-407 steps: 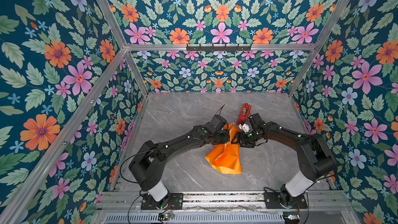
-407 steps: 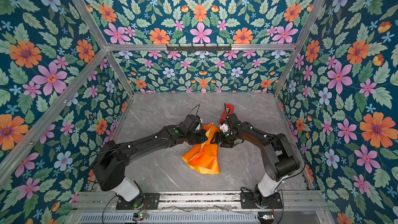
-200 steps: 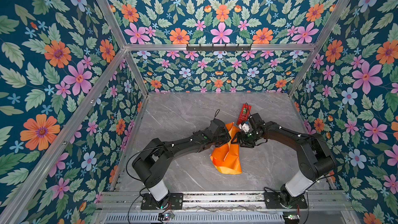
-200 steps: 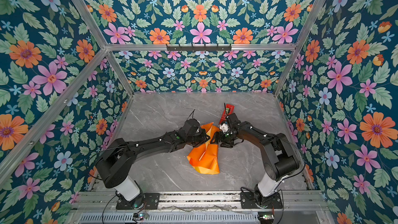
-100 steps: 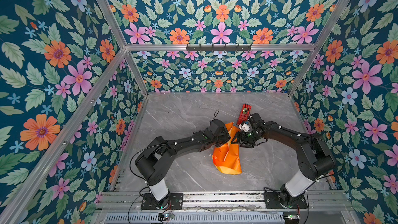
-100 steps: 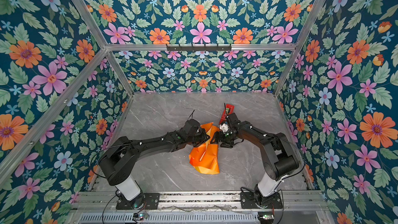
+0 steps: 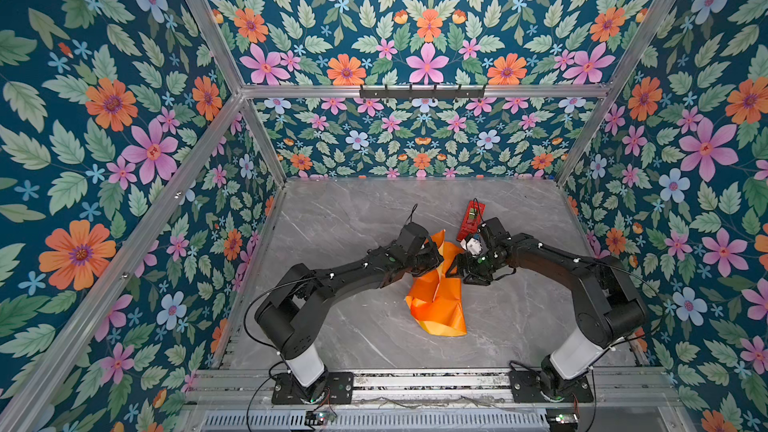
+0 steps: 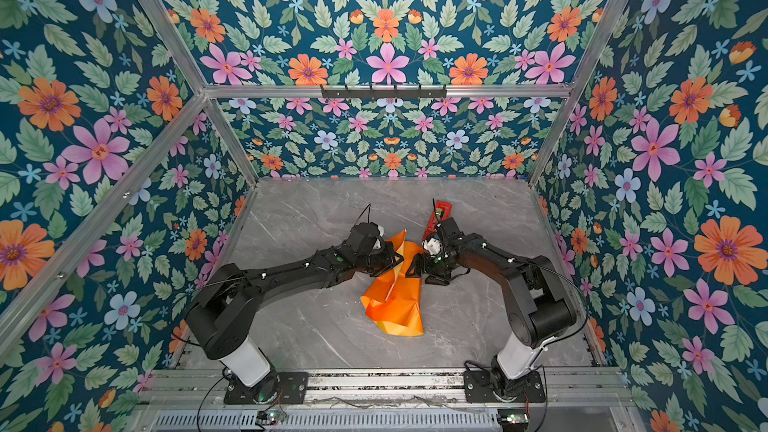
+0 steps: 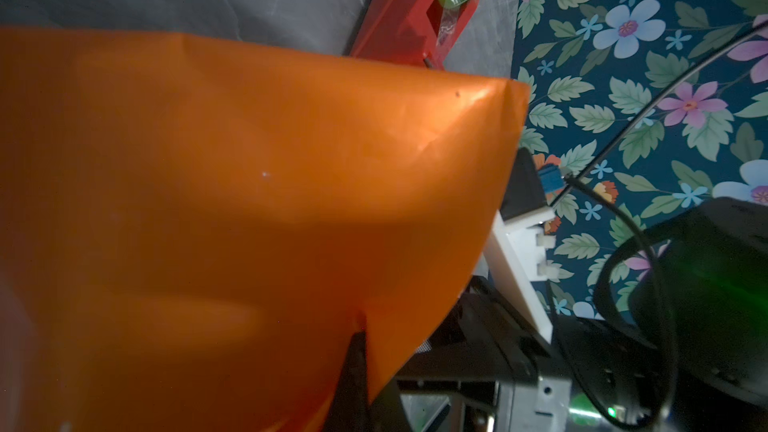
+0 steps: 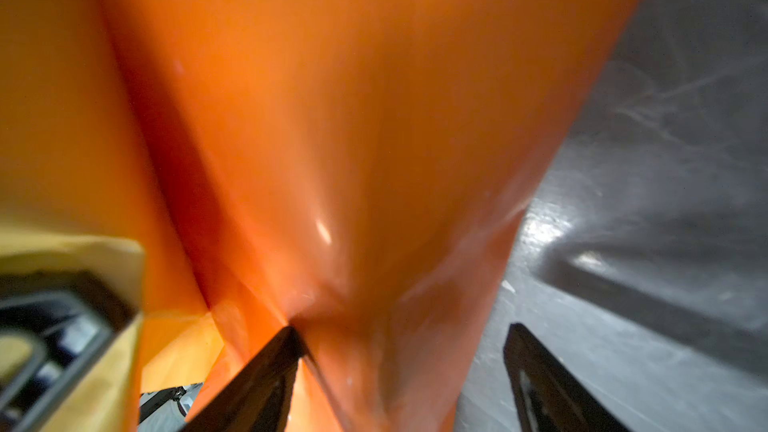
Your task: Wrap the gift box in paper
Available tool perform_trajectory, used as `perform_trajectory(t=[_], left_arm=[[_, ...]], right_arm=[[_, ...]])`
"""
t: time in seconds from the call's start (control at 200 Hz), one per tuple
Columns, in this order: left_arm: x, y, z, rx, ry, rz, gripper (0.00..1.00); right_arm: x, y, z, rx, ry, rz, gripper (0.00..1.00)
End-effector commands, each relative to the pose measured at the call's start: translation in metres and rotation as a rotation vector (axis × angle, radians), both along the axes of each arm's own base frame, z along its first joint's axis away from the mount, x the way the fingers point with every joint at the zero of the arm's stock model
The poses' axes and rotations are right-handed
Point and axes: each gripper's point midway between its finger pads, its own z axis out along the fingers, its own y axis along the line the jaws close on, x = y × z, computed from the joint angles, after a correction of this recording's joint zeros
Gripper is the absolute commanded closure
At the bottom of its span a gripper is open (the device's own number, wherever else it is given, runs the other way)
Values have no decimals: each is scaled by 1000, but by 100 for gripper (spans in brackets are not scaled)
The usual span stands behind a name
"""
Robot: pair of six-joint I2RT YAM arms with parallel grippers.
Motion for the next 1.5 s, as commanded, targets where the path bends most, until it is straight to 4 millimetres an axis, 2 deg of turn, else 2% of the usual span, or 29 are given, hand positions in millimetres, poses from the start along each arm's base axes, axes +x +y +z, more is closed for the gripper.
perform_trajectory(t=[0.0,0.09,0.66,0.8,1.12,1.285,1.495], left_arm=[[8,-20,33,-154,-42,-7,100],[8,-22,35,-164,-44,6,100],[12,-27,2,-188,-5,86,100],[11,-31,-1,-195,-1,83,100],[-10,-9,-25,-84,34,55,100],[-19,-4,-26,-13,34,-17,100],[-20,-1,-23,-15,35,-15,100]], right_arm=[[-9,-23,-23,-151,38,-28,22],[-9,-22,-23,-151,40,-25,22],[-8,-19,-22,-124,40,-34,22],[-7,-17,-22,-121,43,-33,22],[-3,-22,-12,-131,19,-41,22],[3,-23,-12,-133,15,-40,22],[12,-16,-8,-114,4,-22,23]])
